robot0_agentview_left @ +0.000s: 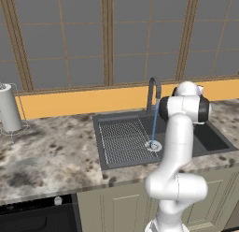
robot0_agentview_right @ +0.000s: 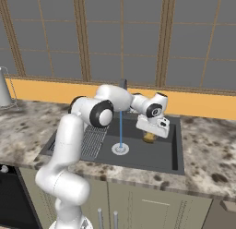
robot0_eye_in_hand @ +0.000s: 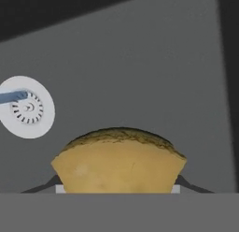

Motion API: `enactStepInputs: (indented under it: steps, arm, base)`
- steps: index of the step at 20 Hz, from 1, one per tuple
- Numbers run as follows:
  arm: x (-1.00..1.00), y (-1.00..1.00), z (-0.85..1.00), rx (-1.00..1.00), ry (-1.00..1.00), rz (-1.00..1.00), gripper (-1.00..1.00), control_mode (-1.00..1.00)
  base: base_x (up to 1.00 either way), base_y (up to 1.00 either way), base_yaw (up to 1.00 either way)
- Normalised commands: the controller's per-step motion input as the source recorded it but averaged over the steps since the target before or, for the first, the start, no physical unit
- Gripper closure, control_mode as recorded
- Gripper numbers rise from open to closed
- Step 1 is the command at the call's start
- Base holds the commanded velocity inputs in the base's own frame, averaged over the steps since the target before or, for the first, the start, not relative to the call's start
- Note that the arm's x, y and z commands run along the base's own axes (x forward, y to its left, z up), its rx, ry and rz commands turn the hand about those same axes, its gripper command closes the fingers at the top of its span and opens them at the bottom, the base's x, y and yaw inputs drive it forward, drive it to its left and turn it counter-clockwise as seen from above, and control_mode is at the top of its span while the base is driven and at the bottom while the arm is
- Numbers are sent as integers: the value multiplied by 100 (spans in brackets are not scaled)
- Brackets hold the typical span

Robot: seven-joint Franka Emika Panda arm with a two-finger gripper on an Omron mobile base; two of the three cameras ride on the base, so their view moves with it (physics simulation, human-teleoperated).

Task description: Soak the sponge with water for a few seconds and then drop it inside the sink.

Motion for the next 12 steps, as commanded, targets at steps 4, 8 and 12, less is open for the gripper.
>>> enactStepInputs:
  steps: [4, 8, 12]
  arm:
    - [3, 0, -23, 2, 0, 0, 100, -100]
    - [21, 0, -47, 0, 0, 0, 100, -100]
    - [23, 0, -49, 0, 0, 0, 100, -100]
  base:
    - [0, 0, 0]
    - [0, 0, 0]
    - [0, 0, 0]
